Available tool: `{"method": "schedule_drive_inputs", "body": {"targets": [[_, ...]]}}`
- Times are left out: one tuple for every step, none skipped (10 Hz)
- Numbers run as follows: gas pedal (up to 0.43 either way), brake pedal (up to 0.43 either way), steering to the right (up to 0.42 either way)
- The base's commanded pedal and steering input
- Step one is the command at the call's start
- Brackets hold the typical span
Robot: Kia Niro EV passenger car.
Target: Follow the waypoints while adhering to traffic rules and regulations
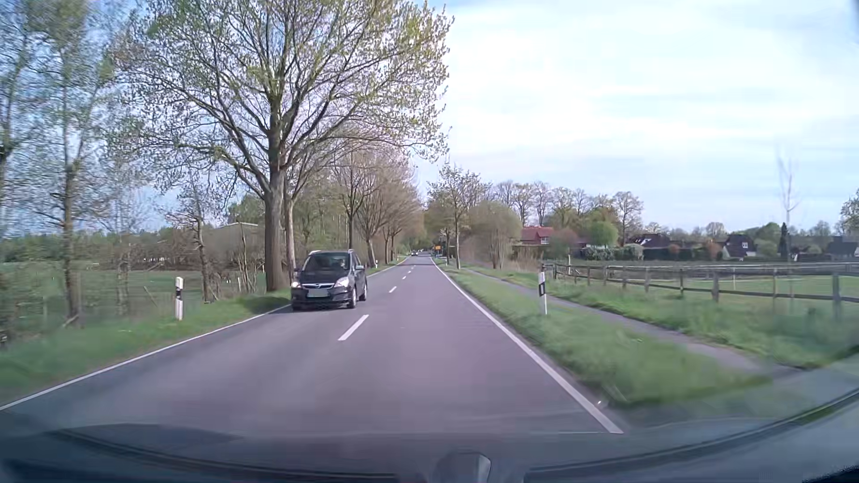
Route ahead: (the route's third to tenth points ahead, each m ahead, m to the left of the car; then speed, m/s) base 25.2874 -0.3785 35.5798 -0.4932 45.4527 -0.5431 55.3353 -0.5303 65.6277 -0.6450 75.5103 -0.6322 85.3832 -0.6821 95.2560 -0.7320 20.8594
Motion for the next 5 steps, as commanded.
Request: {"method": "schedule_drive_inputs", "body": {"targets": [[0.0,0.171,-0.005],[0.0,0.177,-0.005],[0.0,0.177,-0.005],[0.0,0.177,-0.004],[0.0,0.177,-0.005]]}}
